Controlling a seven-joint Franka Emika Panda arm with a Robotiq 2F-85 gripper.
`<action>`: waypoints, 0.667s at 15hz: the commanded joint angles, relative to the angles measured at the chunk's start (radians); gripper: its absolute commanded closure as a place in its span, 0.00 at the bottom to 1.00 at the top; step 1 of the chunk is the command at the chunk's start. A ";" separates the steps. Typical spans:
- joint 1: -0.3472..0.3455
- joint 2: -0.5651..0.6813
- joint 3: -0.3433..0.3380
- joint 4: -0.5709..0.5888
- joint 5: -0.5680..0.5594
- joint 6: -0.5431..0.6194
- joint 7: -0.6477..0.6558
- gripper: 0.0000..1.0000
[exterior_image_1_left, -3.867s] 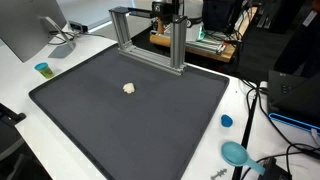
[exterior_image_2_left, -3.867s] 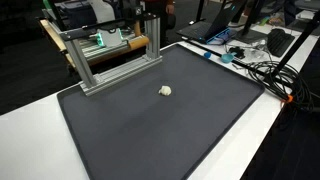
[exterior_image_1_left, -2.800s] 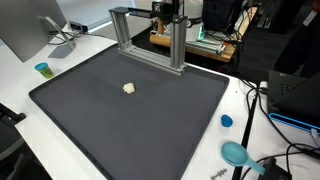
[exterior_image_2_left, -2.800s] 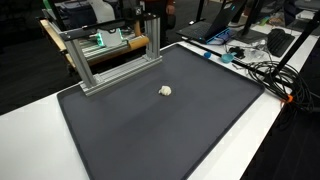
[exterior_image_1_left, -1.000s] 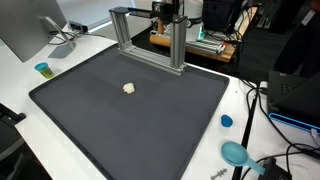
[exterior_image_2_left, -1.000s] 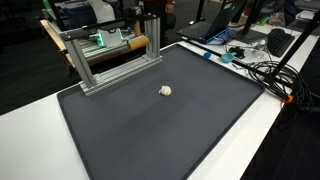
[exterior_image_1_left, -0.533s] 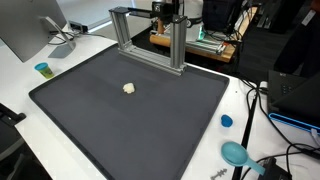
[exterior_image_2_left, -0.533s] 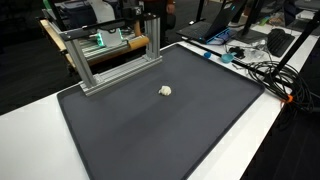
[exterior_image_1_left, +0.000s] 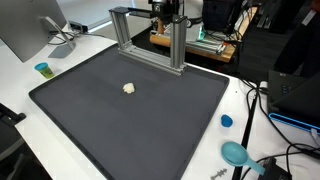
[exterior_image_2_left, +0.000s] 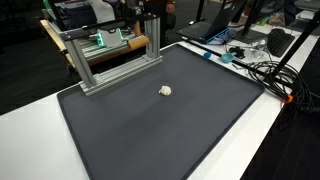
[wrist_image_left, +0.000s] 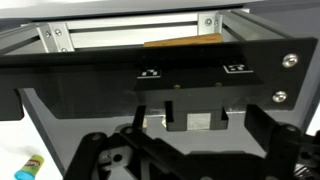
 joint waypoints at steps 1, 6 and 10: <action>-0.009 0.013 -0.007 0.001 -0.001 0.028 -0.006 0.00; -0.010 0.004 -0.004 0.002 -0.015 -0.009 -0.024 0.12; -0.006 -0.003 0.001 0.002 -0.012 -0.016 -0.028 0.42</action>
